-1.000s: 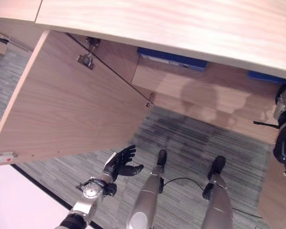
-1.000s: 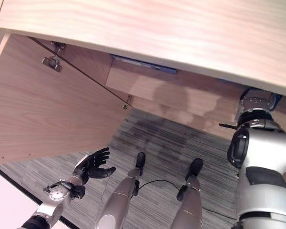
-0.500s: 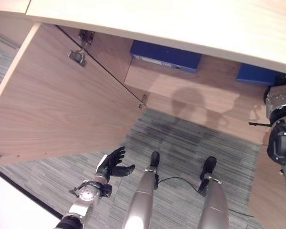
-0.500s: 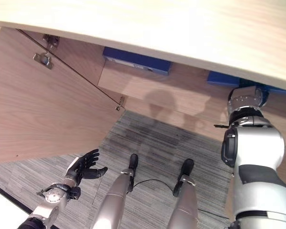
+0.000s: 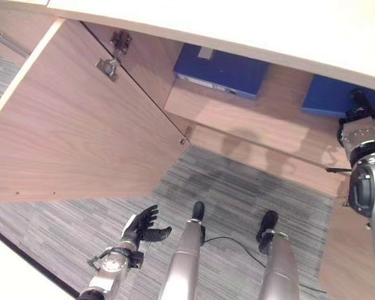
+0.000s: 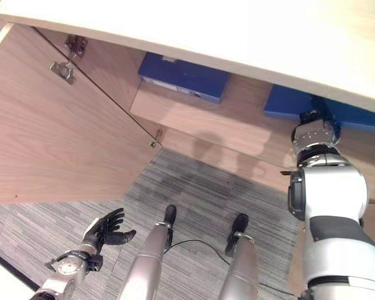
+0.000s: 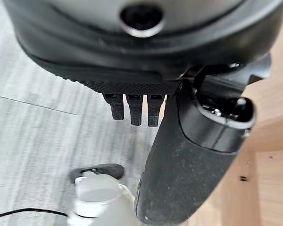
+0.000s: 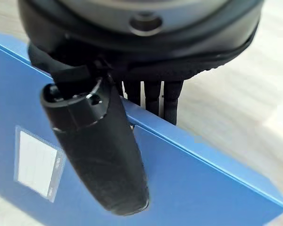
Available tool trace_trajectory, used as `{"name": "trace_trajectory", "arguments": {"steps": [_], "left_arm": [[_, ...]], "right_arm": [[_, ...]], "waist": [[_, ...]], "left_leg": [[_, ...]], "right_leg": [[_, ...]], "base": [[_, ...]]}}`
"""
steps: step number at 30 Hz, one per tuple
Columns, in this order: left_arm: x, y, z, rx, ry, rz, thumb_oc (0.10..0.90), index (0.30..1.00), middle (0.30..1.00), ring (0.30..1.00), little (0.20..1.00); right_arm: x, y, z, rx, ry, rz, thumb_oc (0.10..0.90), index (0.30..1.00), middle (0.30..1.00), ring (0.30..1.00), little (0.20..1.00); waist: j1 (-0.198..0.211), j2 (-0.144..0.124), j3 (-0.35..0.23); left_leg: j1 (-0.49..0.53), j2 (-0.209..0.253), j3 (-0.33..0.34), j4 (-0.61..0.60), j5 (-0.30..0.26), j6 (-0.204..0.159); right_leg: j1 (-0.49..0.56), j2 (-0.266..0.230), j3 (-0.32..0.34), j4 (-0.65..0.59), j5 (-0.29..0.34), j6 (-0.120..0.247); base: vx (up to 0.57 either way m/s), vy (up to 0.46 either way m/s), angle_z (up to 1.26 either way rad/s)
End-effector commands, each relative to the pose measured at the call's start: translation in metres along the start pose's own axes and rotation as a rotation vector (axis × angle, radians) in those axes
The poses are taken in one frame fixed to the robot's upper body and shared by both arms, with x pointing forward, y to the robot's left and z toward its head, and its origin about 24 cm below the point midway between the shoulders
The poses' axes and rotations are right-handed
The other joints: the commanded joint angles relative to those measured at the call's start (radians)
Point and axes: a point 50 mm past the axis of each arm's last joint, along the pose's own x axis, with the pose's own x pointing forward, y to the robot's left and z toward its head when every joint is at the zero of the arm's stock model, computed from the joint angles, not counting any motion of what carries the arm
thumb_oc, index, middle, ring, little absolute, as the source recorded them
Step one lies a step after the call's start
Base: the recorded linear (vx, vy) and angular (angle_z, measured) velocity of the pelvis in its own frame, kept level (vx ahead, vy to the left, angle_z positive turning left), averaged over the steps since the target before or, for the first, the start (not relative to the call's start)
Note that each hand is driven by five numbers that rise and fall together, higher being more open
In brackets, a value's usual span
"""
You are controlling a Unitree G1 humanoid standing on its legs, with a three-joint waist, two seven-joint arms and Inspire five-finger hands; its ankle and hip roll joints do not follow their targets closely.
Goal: Put the empty folder in the office cabinet
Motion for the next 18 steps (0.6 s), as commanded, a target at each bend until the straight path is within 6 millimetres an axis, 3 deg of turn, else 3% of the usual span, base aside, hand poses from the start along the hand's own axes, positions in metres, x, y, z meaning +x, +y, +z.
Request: {"name": "trace_trajectory", "arguments": {"steps": [1, 8, 18], "left_arm": [[0.002, 0.025, 0.01, 0.016, -0.039, 0.115, 0.8, 0.9, 0.9, 0.9, 0.9], [0.0, 0.025, -0.007, -0.024, 0.026, 0.147, 0.8, 0.9, 0.9, 0.9, 0.9], [-0.001, 0.011, -0.018, -0.06, 0.058, 0.126, 0.8, 0.9, 0.9, 0.9, 0.9]], "right_arm": [[-0.008, 0.017, 0.013, 0.072, -0.024, 0.037, 0.8, 0.9, 0.9, 0.9, 0.9], [-0.002, 0.001, -0.012, 0.124, 0.028, -0.041, 0.8, 0.9, 0.9, 0.9, 0.9], [0.006, -0.025, -0.034, 0.168, 0.076, -0.152, 0.8, 0.9, 0.9, 0.9, 0.9]], "waist": [[0.041, 0.005, 0.019], [0.05, 0.003, 0.018], [0.058, 0.012, 0.014]], "left_leg": [[0.094, -0.018, 0.006, -0.071, -0.095, 0.026], [0.222, -0.021, 0.015, -0.223, -0.013, 0.017], [0.321, -0.025, 0.017, -0.321, 0.021, 0.013]], "right_leg": [[0.184, 0.062, 0.03, 0.038, -0.228, 0.06], [0.298, 0.071, 0.012, -0.105, -0.152, 0.065], [0.395, 0.068, 0.004, -0.2, -0.12, 0.074]], "base": [[0.04, -0.019, 0.0], [-0.04, 0.0, 0.02], [0.0, -0.003, -0.02]]}}
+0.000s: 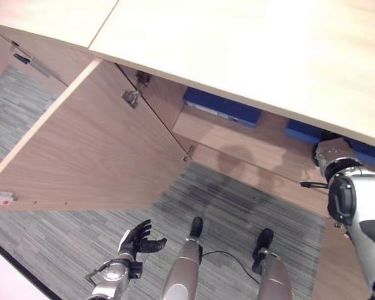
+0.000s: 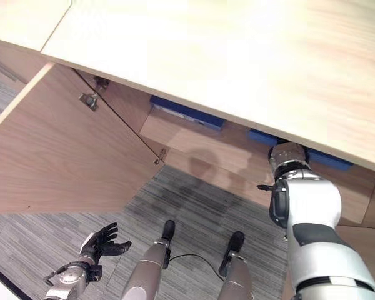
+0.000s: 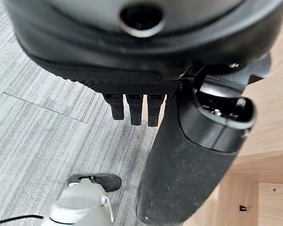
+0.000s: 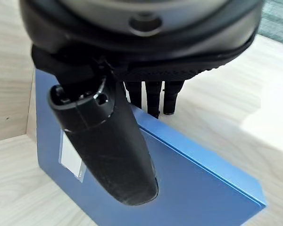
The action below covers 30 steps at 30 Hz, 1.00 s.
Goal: Put the empty folder in the office cabinet
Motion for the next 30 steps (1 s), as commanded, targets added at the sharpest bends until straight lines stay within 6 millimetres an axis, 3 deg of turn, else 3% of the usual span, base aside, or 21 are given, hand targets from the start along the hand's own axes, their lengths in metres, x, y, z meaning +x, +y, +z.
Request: {"name": "trace_trajectory", "arguments": {"steps": [1, 6, 16, 25, 27, 30], "left_arm": [[0.001, 0.015, 0.009, 0.003, -0.047, 0.06, 0.8, 0.9, 0.9, 0.9, 0.9], [0.002, 0.009, 0.014, -0.018, -0.074, 0.038, 0.8, 0.9, 0.9, 0.9, 0.9], [0.003, 0.006, 0.021, -0.037, -0.103, 0.025, 0.8, 0.9, 0.9, 0.9, 0.9], [0.001, 0.012, 0.032, -0.031, -0.151, -0.001, 0.8, 0.9, 0.9, 0.9, 0.9], [0.001, 0.015, 0.032, -0.016, -0.15, -0.003, 0.8, 0.9, 0.9, 0.9, 0.9], [-0.001, 0.016, 0.03, -0.009, -0.144, -0.007, 0.8, 0.9, 0.9, 0.9, 0.9]], "right_arm": [[-0.002, 0.007, 0.017, 0.105, -0.036, 0.012, 0.8, 0.9, 0.9, 0.9, 0.9], [0.007, -0.01, 0.009, 0.101, -0.022, -0.041, 0.8, 0.9, 0.9, 0.9, 0.9], [0.009, -0.011, 0.006, 0.03, -0.026, 0.017, 0.8, 0.9, 0.9, 0.9, 0.9], [-0.003, 0.016, 0.06, -0.212, -0.229, 0.179, 0.8, 0.9, 0.9, 0.9, 0.9], [-0.014, 0.031, 0.085, -0.305, -0.327, 0.225, 0.8, 0.9, 0.9, 0.9, 0.9], [-0.024, 0.042, 0.099, -0.335, -0.376, 0.261, 0.8, 0.9, 0.9, 0.9, 0.9]], "waist": [[0.027, 0.013, 0.025], [0.028, 0.027, 0.022], [0.031, 0.048, 0.038], [0.04, 0.079, 0.059], [0.044, 0.085, 0.062], [0.045, 0.085, 0.059]], "left_leg": [[0.052, -0.038, -0.005, -0.06, -0.062, 0.013], [0.08, -0.036, -0.005, -0.104, -0.042, 0.015], [0.087, -0.034, 0.003, -0.129, -0.027, 0.02], [0.051, -0.037, 0.006, -0.132, -0.006, 0.018], [0.035, -0.036, 0.008, -0.133, 0.002, 0.017], [0.028, -0.036, 0.009, -0.138, 0.007, 0.017]], "right_leg": [[0.138, 0.043, 0.03, 0.035, -0.194, 0.075], [0.169, 0.036, 0.028, -0.003, -0.182, 0.082], [0.155, 0.033, 0.03, 0.002, -0.176, 0.082], [0.101, 0.025, 0.03, 0.02, -0.17, 0.085], [0.08, 0.021, 0.031, 0.027, -0.167, 0.087], [0.068, 0.021, 0.032, 0.028, -0.163, 0.086]], "base": [[0.0, 0.0, 0.0], [0.0, 0.0, 0.01], [0.0, 0.0, 0.0], [-0.02, -0.006, 0.0], [-0.02, -0.005, 0.0], [0.0, 0.0, 0.0]]}}
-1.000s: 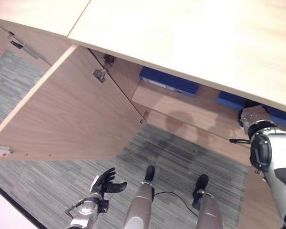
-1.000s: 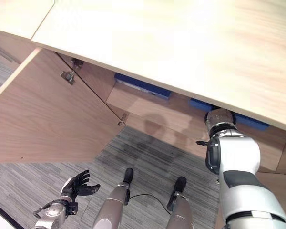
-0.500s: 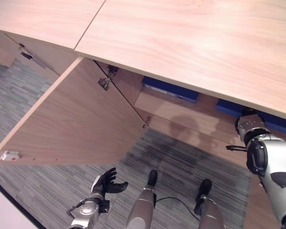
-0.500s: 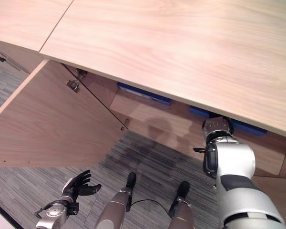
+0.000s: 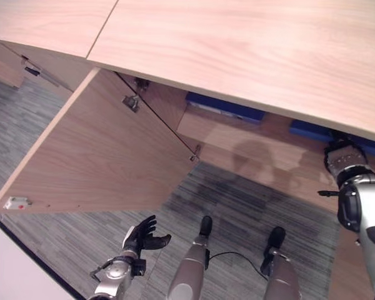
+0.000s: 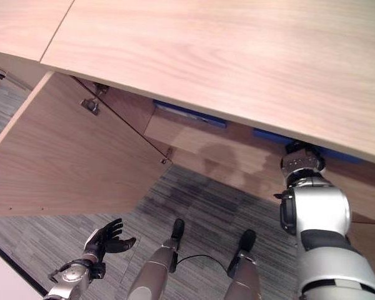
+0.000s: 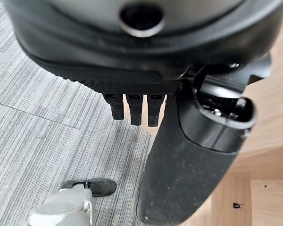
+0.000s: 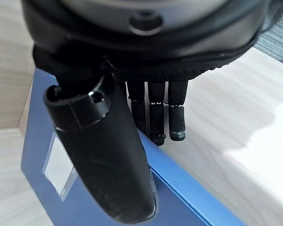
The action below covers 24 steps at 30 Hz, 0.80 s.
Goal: Put the empty folder in the office cabinet
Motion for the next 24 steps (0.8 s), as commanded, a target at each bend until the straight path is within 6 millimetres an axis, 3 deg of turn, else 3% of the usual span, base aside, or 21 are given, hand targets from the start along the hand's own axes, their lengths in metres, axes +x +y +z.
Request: {"name": "trace_trajectory", "arguments": {"steps": [1, 4, 10, 14, 16, 17, 18, 19, 20, 23, 24], "left_arm": [[-0.001, 0.025, 0.018, 0.011, -0.086, 0.051, 0.8, 0.9, 0.9, 0.9, 0.9], [-0.003, 0.023, 0.014, 0.02, -0.067, 0.032, 0.8, 0.9, 0.9, 0.9, 0.9], [-0.003, 0.024, 0.005, 0.029, -0.024, 0.041, 0.8, 0.9, 0.9, 0.9, 0.9], [-0.001, 0.028, 0.0, 0.008, 0.009, 0.079, 0.8, 0.9, 0.9, 0.9, 0.9], [0.0, 0.028, 0.0, 0.009, 0.014, 0.083, 0.8, 0.9, 0.9, 0.9, 0.9], [0.0, 0.027, -0.002, 0.002, 0.021, 0.086, 0.8, 0.9, 0.9, 0.9, 0.9], [0.0, 0.028, -0.002, 0.003, 0.022, 0.087, 0.8, 0.9, 0.9, 0.9, 0.9], [0.001, 0.025, -0.005, -0.011, 0.04, 0.095, 0.8, 0.9, 0.9, 0.9, 0.9], [0.0, 0.026, -0.006, -0.009, 0.041, 0.096, 0.8, 0.9, 0.9, 0.9, 0.9], [-0.001, 0.027, -0.019, -0.027, 0.104, 0.126, 0.8, 0.9, 0.9, 0.9, 0.9], [-0.001, 0.027, -0.019, -0.026, 0.104, 0.127, 0.8, 0.9, 0.9, 0.9, 0.9]], "right_arm": [[-0.024, 0.031, 0.081, -0.073, -0.3, 0.216, 0.8, 0.9, 0.9, 0.9, 0.9], [-0.033, 0.036, 0.102, -0.077, -0.37, 0.234, 0.8, 0.9, 0.9, 0.9, 0.9], [-0.027, 0.033, 0.088, -0.068, -0.334, 0.231, 0.8, 0.9, 0.9, 0.9, 0.9], [-0.006, 0.013, 0.047, -0.003, -0.197, 0.176, 0.8, 0.9, 0.9, 0.9, 0.9], [-0.001, 0.007, 0.037, 0.012, -0.168, 0.159, 0.8, 0.9, 0.9, 0.9, 0.9], [0.006, -0.005, 0.02, 0.029, -0.121, 0.128, 0.8, 0.9, 0.9, 0.9, 0.9], [0.007, -0.005, 0.02, 0.029, -0.12, 0.127, 0.8, 0.9, 0.9, 0.9, 0.9], [0.016, -0.022, -0.016, 0.054, -0.033, 0.085, 0.8, 0.9, 0.9, 0.9, 0.9], [0.016, -0.023, -0.017, 0.054, -0.032, 0.084, 0.8, 0.9, 0.9, 0.9, 0.9], [0.024, -0.052, -0.068, 0.033, 0.079, 0.029, 0.8, 0.9, 0.9, 0.9, 0.9], [0.023, -0.052, -0.069, 0.034, 0.08, 0.029, 0.8, 0.9, 0.9, 0.9, 0.9]], "waist": [[0.047, 0.009, 0.058], [0.047, 0.007, 0.051], [0.041, 0.001, 0.039], [0.034, -0.014, 0.025], [0.035, -0.018, 0.023], [0.036, -0.025, 0.015], [0.036, -0.026, 0.016], [0.028, -0.04, 0.008], [0.028, -0.041, 0.009], [0.015, -0.063, -0.015], [0.014, -0.062, -0.014]], "left_leg": [[0.027, -0.035, 0.006, -0.02, -0.058, 0.012], [0.032, -0.035, 0.009, -0.032, -0.051, 0.012], [0.072, -0.033, 0.002, -0.057, -0.048, 0.015], [0.116, -0.03, -0.002, -0.069, -0.056, 0.015], [0.128, -0.031, -0.004, -0.071, -0.058, 0.015], [0.151, -0.027, -0.007, -0.077, -0.061, 0.014], [0.153, -0.027, -0.007, -0.077, -0.061, 0.014], [0.188, -0.023, -0.01, -0.086, -0.066, 0.014], [0.192, -0.023, -0.011, -0.087, -0.066, 0.014], [0.254, -0.02, -0.013, -0.108, -0.072, 0.019], [0.253, -0.02, -0.013, -0.11, -0.065, 0.02]], "right_leg": [[0.106, 0.025, 0.039, 0.056, -0.169, 0.078], [0.111, 0.028, 0.041, 0.048, -0.164, 0.078], [0.156, 0.037, 0.04, 0.024, -0.165, 0.074], [0.218, 0.037, 0.034, -0.007, -0.162, 0.074], [0.236, 0.037, 0.034, -0.017, -0.16, 0.074], [0.265, 0.034, 0.026, -0.03, -0.159, 0.075], [0.268, 0.034, 0.026, -0.032, -0.158, 0.075], [0.313, 0.027, 0.016, -0.049, -0.153, 0.077], [0.318, 0.027, 0.014, -0.052, -0.153, 0.077], [0.382, 0.024, 0.004, -0.081, -0.144, 0.08], [0.383, 0.025, 0.003, -0.086, -0.135, 0.08]], "base": [[0.0, 0.0, 0.0], [0.0, 0.0, 0.0], [0.03, 0.002, -0.01], [0.03, -0.015, 0.03], [0.02, -0.003, 0.01], [0.04, -0.005, 0.06], [0.09, 0.008, 0.15], [0.06, 0.013, 0.16], [0.09, 0.016, 0.11], [0.08, 0.022, 0.05], [0.07, 0.026, 0.08]]}}
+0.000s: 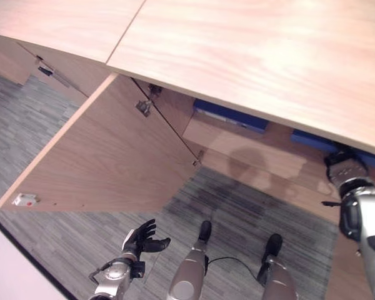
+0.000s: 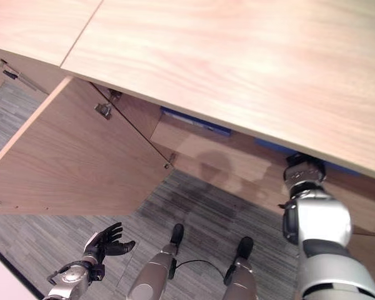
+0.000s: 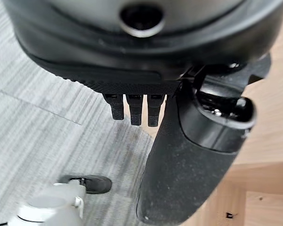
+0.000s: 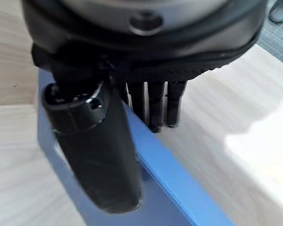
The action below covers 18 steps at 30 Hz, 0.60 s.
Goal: Put the empty folder in the office cabinet
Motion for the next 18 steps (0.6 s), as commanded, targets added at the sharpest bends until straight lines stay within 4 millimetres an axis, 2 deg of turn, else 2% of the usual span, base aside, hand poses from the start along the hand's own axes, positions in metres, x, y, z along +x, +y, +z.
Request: {"name": "trace_trajectory", "arguments": {"steps": [1, 6, 10, 11, 12, 13, 15, 17, 18], "left_arm": [[-0.002, 0.024, -0.006, 0.014, 0.029, 0.097, 0.8, 0.9, 0.9, 0.9, 0.9], [-0.009, 0.03, -0.031, -0.02, 0.136, 0.154, 0.8, 0.9, 0.9, 0.9, 0.9], [-0.022, 0.041, -0.058, -0.014, 0.247, 0.202, 0.8, 0.9, 0.9, 0.9, 0.9], [-0.029, 0.046, -0.07, -0.023, 0.298, 0.227, 0.8, 0.9, 0.9, 0.9, 0.9], [-0.03, 0.047, -0.071, -0.022, 0.3, 0.228, 0.8, 0.9, 0.9, 0.9, 0.9], [-0.038, 0.053, -0.081, -0.042, 0.338, 0.256, 0.8, 0.9, 0.9, 0.9, 0.9], [-0.045, 0.058, -0.09, -0.059, 0.372, 0.277, 0.8, 0.9, 0.9, 0.9, 0.9], [-0.053, 0.061, -0.099, -0.059, 0.397, 0.288, 0.8, 0.9, 0.9, 0.9, 0.9], [-0.056, 0.06, -0.103, -0.062, 0.399, 0.285, 0.8, 0.9, 0.9, 0.9, 0.9]], "right_arm": [[0.001, -0.011, -0.023, 0.017, 0.045, -0.009, 0.8, 0.9, 0.9, 0.9, 0.9], [0.003, -0.05, -0.073, -0.026, 0.127, -0.038, 0.8, 0.9, 0.9, 0.9, 0.9], [0.0, -0.086, -0.105, -0.077, 0.175, -0.036, 0.8, 0.9, 0.9, 0.9, 0.9], [-0.003, -0.099, -0.118, -0.1, 0.192, -0.016, 0.8, 0.9, 0.9, 0.9, 0.9], [-0.003, -0.1, -0.119, -0.101, 0.194, -0.017, 0.8, 0.9, 0.9, 0.9, 0.9], [-0.007, -0.116, -0.129, -0.141, 0.207, -0.011, 0.8, 0.9, 0.9, 0.9, 0.9], [-0.01, -0.129, -0.139, -0.196, 0.225, -0.007, 0.8, 0.9, 0.9, 0.9, 0.9], [-0.019, -0.132, -0.149, -0.287, 0.215, 0.086, 0.8, 0.9, 0.9, 0.9, 0.9], [-0.021, -0.132, -0.146, -0.325, 0.178, 0.15, 0.8, 0.9, 0.9, 0.9, 0.9]], "waist": [[0.019, -0.047, -0.054], [-0.012, -0.078, -0.104], [-0.041, -0.103, -0.147], [-0.055, -0.115, -0.162], [-0.056, -0.116, -0.163], [-0.066, -0.127, -0.183], [-0.07, -0.136, -0.2], [-0.079, -0.149, -0.225], [-0.086, -0.153, -0.23]], "left_leg": [[0.043, -0.022, 0.008, -0.025, -0.081, 0.013], [0.141, -0.022, 0.021, -0.092, -0.072, 0.015], [0.21, -0.021, 0.031, -0.132, -0.066, 0.013], [0.234, -0.021, 0.038, -0.135, -0.07, 0.013], [0.235, -0.021, 0.038, -0.136, -0.071, 0.014], [0.259, -0.022, 0.043, -0.139, -0.076, 0.013], [0.277, -0.021, 0.046, -0.141, -0.081, 0.014], [0.305, -0.02, 0.056, -0.141, -0.089, 0.016], [0.317, -0.02, 0.059, -0.141, -0.093, 0.018]], "right_leg": [[0.118, 0.0, 0.017, 0.069, -0.179, 0.067], [0.211, 0.004, 0.004, -0.009, -0.158, 0.072], [0.276, 0.012, 0.0, -0.056, -0.141, 0.076], [0.302, 0.015, 0.001, -0.075, -0.136, 0.077], [0.305, 0.015, 0.0, -0.077, -0.135, 0.077], [0.331, 0.018, 0.0, -0.098, -0.129, 0.078], [0.352, 0.019, 0.002, -0.115, -0.124, 0.078], [0.381, 0.019, 0.009, -0.137, -0.114, 0.08], [0.388, 0.018, 0.011, -0.139, -0.11, 0.081]], "base": [[0.05, 0.025, 0.05], [0.11, 0.039, -0.03], [0.12, 0.036, -0.01], [0.1, 0.024, 0.03], [0.13, 0.049, 0.02], [0.1, 0.038, -0.05], [0.12, 0.04, -0.13], [0.11, 0.056, -0.21], [0.08, 0.059, -0.21]]}}
